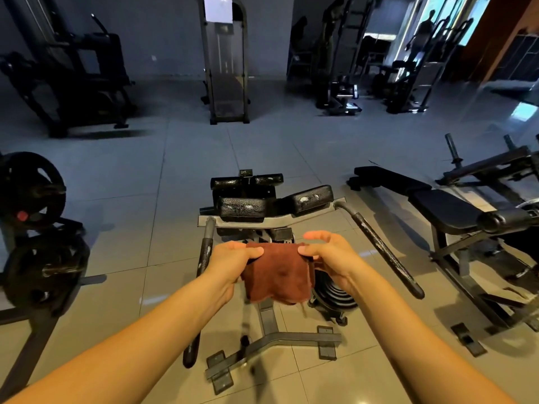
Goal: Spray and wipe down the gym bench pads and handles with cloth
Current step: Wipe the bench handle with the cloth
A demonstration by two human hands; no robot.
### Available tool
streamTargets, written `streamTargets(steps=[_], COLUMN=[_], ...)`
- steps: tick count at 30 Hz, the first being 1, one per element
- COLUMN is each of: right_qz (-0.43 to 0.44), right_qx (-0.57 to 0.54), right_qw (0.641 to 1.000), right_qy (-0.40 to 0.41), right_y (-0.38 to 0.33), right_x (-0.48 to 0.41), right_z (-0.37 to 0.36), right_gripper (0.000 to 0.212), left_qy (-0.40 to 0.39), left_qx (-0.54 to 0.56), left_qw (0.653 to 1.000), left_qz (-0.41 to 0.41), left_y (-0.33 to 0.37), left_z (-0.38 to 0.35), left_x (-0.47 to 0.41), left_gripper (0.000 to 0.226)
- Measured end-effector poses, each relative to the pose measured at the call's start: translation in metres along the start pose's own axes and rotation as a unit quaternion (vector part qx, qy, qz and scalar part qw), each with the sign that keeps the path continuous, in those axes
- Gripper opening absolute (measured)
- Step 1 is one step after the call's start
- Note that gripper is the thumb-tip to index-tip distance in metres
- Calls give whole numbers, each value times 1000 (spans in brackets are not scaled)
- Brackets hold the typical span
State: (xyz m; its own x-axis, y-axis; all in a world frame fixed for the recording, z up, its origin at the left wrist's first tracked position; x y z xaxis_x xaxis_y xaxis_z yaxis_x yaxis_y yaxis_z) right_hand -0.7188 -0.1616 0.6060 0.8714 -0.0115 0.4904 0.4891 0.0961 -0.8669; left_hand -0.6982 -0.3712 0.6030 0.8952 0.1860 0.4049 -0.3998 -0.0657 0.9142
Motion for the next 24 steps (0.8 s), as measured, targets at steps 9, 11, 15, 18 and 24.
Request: streamTargets(steps=[9,11,15,18,24], right_qz=[15,26,67,88,134], right_qx=[108,140,199,230,332], right_qw=[994,989,978,969,933], right_qy=[-29,-40,-9,-5,-46], right_y=[-5,-8,-16,-22,-36], right_x=[-2,0,-1,1,5], right_z=[3,4,0,-2,-4], right_gripper=[37,43,45,48,51], left_qy=[-27,-38,-76,-125,-138], left_qx=[-55,-102,-169,-188,-286], left_qw=[998,993,979,970,936], left_qz=[-17,-43,-90,-87,-153], left_y=[-5,-4,3,13,19], left_z=[1,3,3,3,7], left_x=[-5,-6,-5,-1,-7], left_gripper=[39,35,24,29,42])
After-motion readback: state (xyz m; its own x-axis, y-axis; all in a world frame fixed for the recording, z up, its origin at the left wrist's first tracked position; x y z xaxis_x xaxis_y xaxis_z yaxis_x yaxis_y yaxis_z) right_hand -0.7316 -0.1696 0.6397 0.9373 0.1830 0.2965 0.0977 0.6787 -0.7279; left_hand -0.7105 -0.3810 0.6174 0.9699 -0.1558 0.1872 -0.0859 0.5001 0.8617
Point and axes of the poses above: each hand's wrist, its own x-axis away from the middle knuckle, its own z-axis out of the back of the hand, y = z × x, the point moved 1 cm from there along -x, towards the middle knuckle, and after that the axes turned 5 degrees about -z, right-handed, at the moved point
